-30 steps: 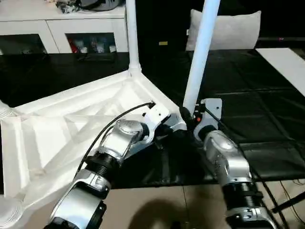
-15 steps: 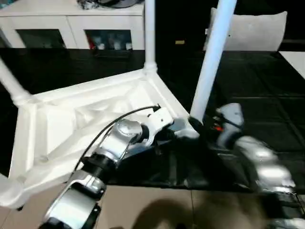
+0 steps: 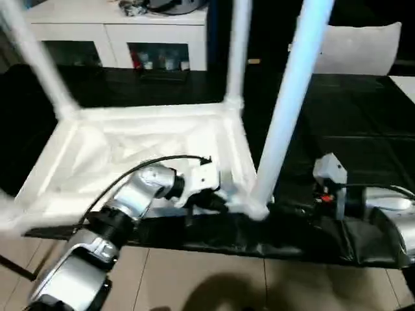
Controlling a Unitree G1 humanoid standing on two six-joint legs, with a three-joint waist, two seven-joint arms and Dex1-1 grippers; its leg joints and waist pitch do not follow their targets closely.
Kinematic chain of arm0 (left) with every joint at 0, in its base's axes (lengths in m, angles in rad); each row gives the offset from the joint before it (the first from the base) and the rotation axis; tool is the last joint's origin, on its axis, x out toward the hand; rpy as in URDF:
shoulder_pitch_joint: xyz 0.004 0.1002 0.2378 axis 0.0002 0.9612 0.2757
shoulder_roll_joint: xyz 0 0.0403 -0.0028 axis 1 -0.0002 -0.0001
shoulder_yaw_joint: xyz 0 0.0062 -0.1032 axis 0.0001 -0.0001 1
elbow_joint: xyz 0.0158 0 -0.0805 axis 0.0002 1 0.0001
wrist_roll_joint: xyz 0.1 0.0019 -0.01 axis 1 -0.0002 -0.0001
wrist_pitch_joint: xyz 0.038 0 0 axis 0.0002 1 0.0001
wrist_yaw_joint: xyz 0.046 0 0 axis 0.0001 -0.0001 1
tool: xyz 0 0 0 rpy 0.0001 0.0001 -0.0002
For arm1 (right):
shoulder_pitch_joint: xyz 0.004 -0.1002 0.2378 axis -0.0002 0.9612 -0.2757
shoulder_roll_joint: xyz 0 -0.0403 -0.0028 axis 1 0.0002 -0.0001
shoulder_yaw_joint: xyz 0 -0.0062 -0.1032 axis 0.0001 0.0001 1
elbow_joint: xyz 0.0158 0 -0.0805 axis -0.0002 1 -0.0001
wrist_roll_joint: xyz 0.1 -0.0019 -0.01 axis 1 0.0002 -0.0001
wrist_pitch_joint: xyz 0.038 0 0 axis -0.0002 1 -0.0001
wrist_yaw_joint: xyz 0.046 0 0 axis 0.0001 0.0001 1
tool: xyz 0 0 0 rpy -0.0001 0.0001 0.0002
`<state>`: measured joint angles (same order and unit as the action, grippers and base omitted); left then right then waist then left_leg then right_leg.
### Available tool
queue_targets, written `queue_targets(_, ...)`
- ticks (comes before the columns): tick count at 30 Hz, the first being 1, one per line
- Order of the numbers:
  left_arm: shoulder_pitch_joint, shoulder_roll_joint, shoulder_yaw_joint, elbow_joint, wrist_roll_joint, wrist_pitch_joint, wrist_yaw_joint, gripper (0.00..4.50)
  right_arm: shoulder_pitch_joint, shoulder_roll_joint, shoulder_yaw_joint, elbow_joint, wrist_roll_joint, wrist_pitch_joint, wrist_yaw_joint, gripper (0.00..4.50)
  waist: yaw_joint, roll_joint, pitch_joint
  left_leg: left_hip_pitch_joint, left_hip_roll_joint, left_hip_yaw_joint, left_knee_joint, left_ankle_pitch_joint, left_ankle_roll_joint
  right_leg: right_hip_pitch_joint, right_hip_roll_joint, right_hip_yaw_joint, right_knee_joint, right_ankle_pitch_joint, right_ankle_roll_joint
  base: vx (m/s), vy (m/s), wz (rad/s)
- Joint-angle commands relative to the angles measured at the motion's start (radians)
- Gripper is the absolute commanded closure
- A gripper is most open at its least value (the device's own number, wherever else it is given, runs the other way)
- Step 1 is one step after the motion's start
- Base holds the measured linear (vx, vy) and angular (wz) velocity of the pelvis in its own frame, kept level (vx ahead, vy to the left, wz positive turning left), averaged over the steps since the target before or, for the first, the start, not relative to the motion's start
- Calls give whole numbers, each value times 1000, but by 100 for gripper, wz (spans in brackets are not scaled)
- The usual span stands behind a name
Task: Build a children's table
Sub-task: Rotate leg to tighten
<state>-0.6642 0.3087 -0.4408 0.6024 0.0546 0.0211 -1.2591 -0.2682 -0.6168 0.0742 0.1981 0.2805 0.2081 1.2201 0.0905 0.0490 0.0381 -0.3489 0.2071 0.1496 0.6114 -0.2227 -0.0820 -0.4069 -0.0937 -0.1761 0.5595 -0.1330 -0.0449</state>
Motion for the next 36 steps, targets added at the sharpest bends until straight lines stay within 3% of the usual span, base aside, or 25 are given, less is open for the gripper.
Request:
queue_targets(1,-10,1,-34,-38,11,-24,-51,450,-15,-11,22,-14,8,13,40,65,1,-15,-71,-6,21,8,-64,-112,120,70,-58,55,-74,-380,-62,0,0,0)
queue_targets(5,-10,8,-37,-43,2,-34,-83,450,-36,-9,51,5,21,40,87,97,8,-14,-73,-9,25,6,-65,-92,121,74,-60,58,-65,-342,-82,0,0,0)
queue_targets(11,-7,15,-42,-50,-7,-47,-115,450,-59,-5,70,23,40,60,144,155,8,-18,-71,-9,21,9,-65,-99,112,73,-59,57,-70,-377,-67,0,0,0)
queue_targets(22,-7,18,-33,-43,-5,-47,-123,450,-74,-6,83,28,50,89,186,250,11,-17,-72,-9,20,9,-65,-93,105,73,-58,56,-72,-385,-57,0,0,0)
queue_targets(30,-15,-15,1,-24,-23,-4,-70,450,-48,24,76,-10,59,133,121,259,10,-15,-72,-8,22,9,-65,-92,102,73,-58,56,-72,-383,-61,0,0,0)
queue_targets(33,-24,-29,15,-16,-25,22,-36,450,-50,61,63,-11,55,172,40,259,6,-15,-68,-7,14,11,-65,-111,88,71,-55,50,-82,-434,-39,0,0,0)
queue_targets(34,-40,-60,47,0,-35,73,32,450,-51,121,40,-20,46,211,-83,259,0,-15,-65,-6,11,12,-65,-121,79,70,-53,47,-88,-460,-25,0,0,0)
queue_targets(36,-45,-69,55,5,-37,85,53,450,-53,137,33,-21,44,222,-117,259,-10,-15,-64,-2,5,11,-63,-143,62,67,-52,38,-97,-501,-5,0,0,0)
